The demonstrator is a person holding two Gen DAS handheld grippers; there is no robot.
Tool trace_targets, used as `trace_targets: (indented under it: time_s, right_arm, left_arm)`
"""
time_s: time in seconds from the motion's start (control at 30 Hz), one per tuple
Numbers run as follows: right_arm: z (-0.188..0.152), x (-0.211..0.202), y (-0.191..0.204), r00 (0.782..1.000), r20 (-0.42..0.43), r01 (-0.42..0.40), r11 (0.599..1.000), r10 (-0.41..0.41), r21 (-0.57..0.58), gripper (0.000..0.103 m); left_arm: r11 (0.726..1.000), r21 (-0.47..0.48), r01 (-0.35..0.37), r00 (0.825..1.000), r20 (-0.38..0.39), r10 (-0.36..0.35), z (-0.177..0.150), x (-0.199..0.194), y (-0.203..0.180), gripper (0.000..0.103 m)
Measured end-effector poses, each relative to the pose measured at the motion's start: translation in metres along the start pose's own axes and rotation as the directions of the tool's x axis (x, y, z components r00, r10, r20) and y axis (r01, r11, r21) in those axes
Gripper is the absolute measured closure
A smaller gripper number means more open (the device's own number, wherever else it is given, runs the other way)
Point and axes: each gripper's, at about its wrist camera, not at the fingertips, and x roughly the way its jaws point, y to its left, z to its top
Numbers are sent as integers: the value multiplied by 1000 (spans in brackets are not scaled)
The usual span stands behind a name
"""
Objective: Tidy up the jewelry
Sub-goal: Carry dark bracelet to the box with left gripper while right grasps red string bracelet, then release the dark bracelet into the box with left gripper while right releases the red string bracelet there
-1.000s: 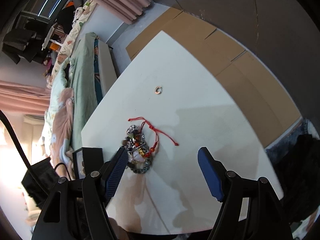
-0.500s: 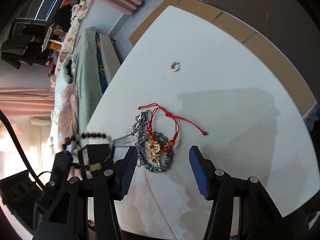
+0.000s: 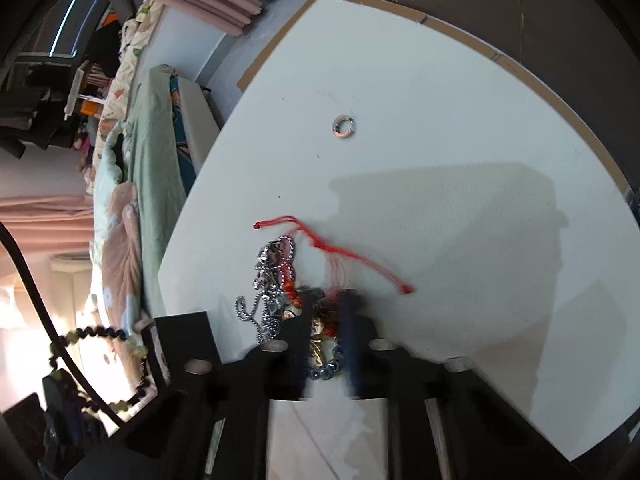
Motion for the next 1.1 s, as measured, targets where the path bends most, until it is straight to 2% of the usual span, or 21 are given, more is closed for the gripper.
trace_targets:
  time_s: [0.13, 0.3, 0.5, 0.63, 0.7, 0.77, 0.8, 0.83, 0.9, 0.97, 1.1]
  right_arm:
    - [-5, -14, 15, 998, 66, -3, 998, 7, -58, 94]
    - [-15, -34, 41, 987, 148, -33, 988, 55, -149, 94]
    - [-21, -42, 58, 974, 183, -95, 976, 131, -194, 94]
    - [-26, -43, 73, 965, 184, -141, 961, 188, -238, 94]
    - [-30, -41, 82, 963, 175, -156, 952, 207, -264, 94]
    - [-35, -38, 89, 961, 158, -177, 943, 228, -283, 94]
    - [-36, -36, 92, 959, 150, -188, 938, 240, -292, 94]
    - [-39, -34, 97, 956, 141, -204, 930, 256, -304, 94]
    - [-44, -32, 107, 950, 127, -230, 916, 284, -329, 94]
    - [-48, -29, 114, 945, 117, -250, 903, 307, -349, 94]
    - [-60, -22, 130, 927, 80, -311, 870, 366, -384, 94]
  left_arm:
    - [999, 5, -40, 998, 48, 39, 3, -20, 4, 95]
    - [996, -4, -89, 992, 89, 89, 8, -38, 13, 95]
    - [989, -47, -137, 986, 90, 141, 9, -46, 30, 95]
    - [971, -107, -213, 972, 73, 222, 11, -50, 48, 95]
    - [967, -156, -202, 976, 52, 213, 11, -49, 61, 93]
    - [955, -200, -220, 973, 29, 230, 12, -49, 72, 74]
    - [948, -210, -239, 968, 30, 250, 12, -51, 74, 49]
    - [944, -217, -248, 964, 42, 263, 12, -55, 76, 29]
    - [939, -231, -257, 955, 87, 283, 12, -64, 79, 22]
    - [935, -239, -263, 948, 116, 297, 12, -72, 79, 21]
    - [924, -284, -256, 947, 119, 299, 12, -77, 90, 21]
